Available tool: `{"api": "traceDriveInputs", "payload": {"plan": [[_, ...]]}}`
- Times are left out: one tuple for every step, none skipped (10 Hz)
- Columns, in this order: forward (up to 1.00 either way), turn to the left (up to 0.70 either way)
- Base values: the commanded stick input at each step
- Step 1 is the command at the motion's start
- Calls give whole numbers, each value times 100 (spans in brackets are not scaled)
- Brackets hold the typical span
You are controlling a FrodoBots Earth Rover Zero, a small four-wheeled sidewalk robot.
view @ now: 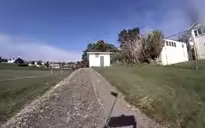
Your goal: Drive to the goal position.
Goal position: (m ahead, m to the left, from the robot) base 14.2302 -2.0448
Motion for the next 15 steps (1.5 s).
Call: {"api": "traceDriveInputs", "payload": {"plan": [[70, 4], [70, 13], [70, 14], [70, 14], [70, 14], [70, 14], [70, 14], [70, 14], [70, 12], [70, 8], [70, 3], [70, 0], [70, 0], [70, 0], [70, 0]]}}
